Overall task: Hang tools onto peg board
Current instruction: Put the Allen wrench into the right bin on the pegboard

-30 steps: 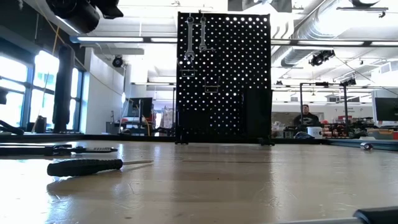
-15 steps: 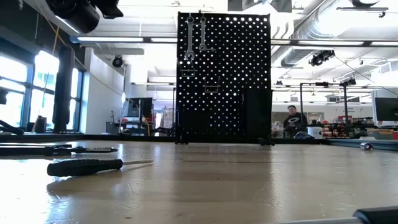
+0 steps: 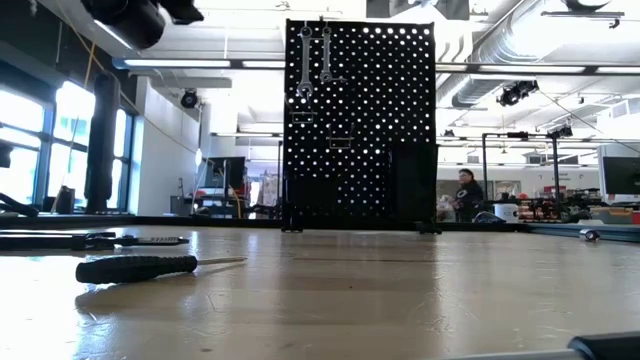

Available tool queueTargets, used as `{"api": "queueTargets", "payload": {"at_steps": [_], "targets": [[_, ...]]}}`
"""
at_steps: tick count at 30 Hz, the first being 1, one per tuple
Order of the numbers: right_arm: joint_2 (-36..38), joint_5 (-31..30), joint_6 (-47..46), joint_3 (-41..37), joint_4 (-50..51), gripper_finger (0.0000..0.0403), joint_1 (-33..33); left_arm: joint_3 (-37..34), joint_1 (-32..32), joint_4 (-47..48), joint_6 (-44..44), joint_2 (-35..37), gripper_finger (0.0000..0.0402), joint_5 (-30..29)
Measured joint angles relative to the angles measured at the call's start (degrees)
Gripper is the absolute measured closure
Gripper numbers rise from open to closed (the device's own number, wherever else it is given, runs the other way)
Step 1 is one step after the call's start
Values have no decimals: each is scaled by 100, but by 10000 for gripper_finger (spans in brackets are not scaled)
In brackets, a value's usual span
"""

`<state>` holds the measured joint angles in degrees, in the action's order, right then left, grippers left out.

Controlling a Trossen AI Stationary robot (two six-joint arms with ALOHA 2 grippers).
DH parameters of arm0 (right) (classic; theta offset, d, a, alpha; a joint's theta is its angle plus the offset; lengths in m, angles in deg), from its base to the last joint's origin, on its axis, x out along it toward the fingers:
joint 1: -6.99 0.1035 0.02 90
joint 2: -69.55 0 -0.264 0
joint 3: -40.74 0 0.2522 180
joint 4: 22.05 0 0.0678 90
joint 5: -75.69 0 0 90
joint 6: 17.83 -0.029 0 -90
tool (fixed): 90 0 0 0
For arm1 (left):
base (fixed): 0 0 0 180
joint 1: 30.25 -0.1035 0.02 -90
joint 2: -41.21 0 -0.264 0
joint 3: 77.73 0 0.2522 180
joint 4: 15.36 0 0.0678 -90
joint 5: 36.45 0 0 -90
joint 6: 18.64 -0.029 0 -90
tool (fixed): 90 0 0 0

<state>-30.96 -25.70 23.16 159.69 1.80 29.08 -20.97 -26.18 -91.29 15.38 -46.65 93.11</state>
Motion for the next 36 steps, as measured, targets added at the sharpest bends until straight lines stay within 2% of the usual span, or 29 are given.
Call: {"api": "queueTargets", "payload": {"at_steps": [4, 11, 21, 27, 36], "targets": [[0, 55, -2, 0, 8, 403, -86, 292, 86, 10, 100, -213, 213, 222], [0, 64, -8, -4, 155, 403, -112, 531, 166, -17, 191, -531, 213, 259], [0, -149, -166, -4, 453, 403, -108, 621, 186, 28, 93, -539, 221, 324], [0, -188, -153, -4, 472, 403, -116, 623, 232, 160, -117, -539, 260, 321], [-4, -316, -175, -4, 518, 403, -116, 623, 229, 316, -443, -539, 360, 311]]}}
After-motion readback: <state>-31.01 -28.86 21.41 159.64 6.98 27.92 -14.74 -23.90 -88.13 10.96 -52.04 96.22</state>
